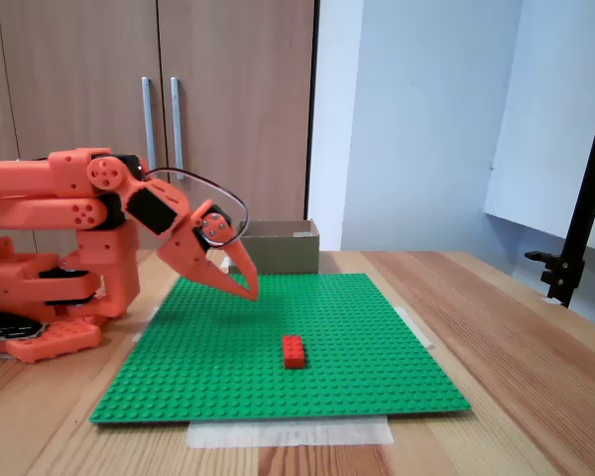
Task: Pick the red lego block and put it in the box.
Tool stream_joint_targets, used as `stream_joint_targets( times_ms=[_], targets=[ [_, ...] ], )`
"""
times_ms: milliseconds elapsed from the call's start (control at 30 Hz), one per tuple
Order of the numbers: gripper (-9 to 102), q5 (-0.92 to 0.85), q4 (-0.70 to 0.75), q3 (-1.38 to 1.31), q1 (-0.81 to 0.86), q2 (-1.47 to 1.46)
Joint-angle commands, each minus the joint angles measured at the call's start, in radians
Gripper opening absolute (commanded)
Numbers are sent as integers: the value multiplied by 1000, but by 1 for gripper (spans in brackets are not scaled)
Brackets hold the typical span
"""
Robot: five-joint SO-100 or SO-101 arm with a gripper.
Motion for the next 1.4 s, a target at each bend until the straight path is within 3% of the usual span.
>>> stream_joint_targets(
  times_ms=[0, 1367],
  targets=[
    [-1, 6, -11, 11, 5, 8],
    [-1, 3, 6, 0, -3, 0]
  ],
)
